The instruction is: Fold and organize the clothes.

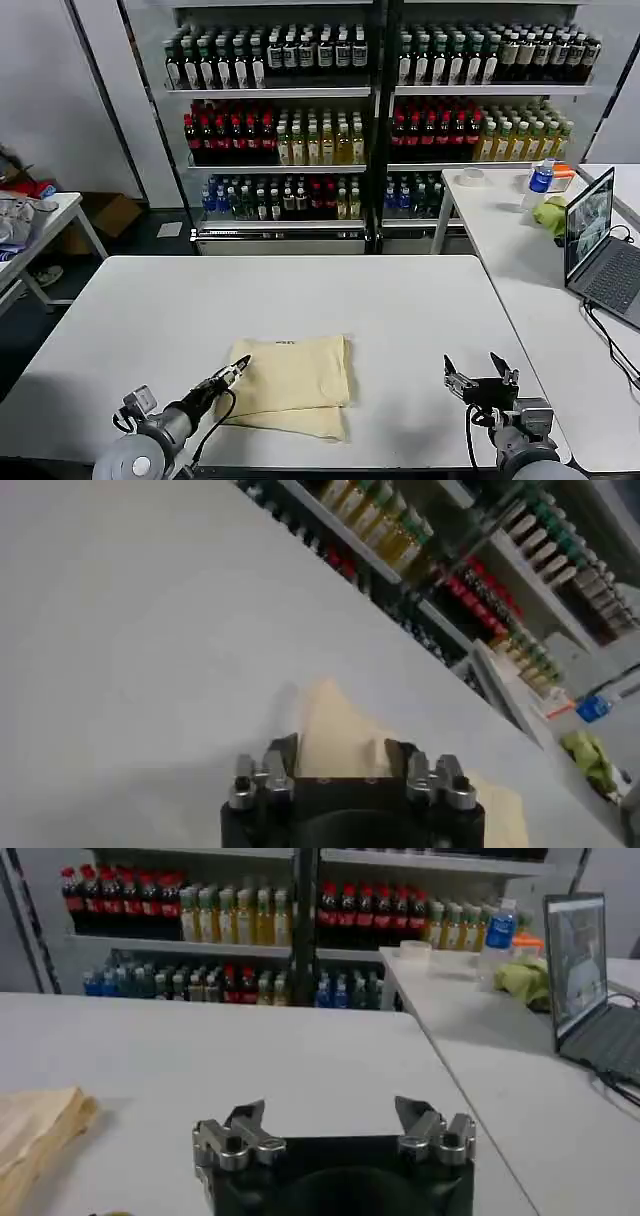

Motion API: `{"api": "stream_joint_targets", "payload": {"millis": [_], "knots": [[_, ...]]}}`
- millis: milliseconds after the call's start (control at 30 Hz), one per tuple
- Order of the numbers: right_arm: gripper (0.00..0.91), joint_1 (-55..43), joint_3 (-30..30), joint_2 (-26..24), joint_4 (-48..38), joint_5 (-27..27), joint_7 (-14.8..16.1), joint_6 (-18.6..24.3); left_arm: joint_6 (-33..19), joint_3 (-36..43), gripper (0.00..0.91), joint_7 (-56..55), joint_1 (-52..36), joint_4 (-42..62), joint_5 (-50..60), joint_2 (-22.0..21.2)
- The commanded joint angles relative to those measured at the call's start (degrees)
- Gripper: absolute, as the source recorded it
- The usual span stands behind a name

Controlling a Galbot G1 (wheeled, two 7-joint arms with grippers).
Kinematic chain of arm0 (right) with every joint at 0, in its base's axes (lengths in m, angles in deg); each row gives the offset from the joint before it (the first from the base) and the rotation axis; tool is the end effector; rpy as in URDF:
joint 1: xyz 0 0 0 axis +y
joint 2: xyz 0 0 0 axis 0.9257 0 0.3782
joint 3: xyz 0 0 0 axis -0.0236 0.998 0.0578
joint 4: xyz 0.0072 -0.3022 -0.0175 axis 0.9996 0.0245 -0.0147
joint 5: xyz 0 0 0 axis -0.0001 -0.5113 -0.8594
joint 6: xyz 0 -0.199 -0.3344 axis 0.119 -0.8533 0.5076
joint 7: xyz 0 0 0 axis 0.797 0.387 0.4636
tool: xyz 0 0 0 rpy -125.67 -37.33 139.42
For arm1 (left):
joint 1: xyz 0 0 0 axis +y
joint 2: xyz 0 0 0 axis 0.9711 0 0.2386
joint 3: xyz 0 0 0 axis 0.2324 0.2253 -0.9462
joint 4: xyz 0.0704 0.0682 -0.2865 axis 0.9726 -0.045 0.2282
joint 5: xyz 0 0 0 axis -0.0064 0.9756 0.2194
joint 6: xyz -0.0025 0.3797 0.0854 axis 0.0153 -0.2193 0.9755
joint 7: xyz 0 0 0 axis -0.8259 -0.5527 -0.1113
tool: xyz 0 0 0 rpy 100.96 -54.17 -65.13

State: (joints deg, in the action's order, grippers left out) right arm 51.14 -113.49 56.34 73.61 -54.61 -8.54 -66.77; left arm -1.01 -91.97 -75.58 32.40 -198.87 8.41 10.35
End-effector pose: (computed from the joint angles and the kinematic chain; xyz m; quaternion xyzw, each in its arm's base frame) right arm 0.2401 -0.0294 -0.1858 -0.0061 -0.9781 0.0388 0.2043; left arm 0.2965 0.0647 -0.2692 -0.0935 -0.8842 0.3242 0.3230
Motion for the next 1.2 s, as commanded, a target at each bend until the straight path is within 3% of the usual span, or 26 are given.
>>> {"api": "stream_joint_targets", "payload": {"millis": [33,500,700,867,967,1200], "knots": [[0.907,0.0,-0.1,0.0,0.1,0.0,0.0,0.0,0.2,0.4,0.01,-0.1,0.2,0.8,-0.4,-0.6],[0.907,-0.1,-0.2,-0.1,0.3,0.0,-0.2,-0.2,0.2,-1.8,0.01,-1.4,0.4,-0.9,-5.7,-2.6],[0.907,-0.1,-0.4,0.1,0.3,0.1,-0.2,-0.2,0.2,-6.5,0.01,-3.1,0.5,-1.9,-12.3,-2.5],[0.907,-0.2,-0.6,0.0,0.3,0.2,-0.1,-0.1,0.3,-15.6,0.01,-4.3,-0.2,-2.7,-16.5,1.5],[0.907,-0.5,-0.7,-0.1,0.3,0.4,0.0,-0.1,0.3,-21.6,0.02,-5.3,-0.4,-2.8,-16.8,6.3],[0.907,-1.9,0.0,0.0,0.1,0.7,0.1,0.0,0.4,-34.9,0.02,-4.9,0.1,-3.5,-9.4,16.6]]}}
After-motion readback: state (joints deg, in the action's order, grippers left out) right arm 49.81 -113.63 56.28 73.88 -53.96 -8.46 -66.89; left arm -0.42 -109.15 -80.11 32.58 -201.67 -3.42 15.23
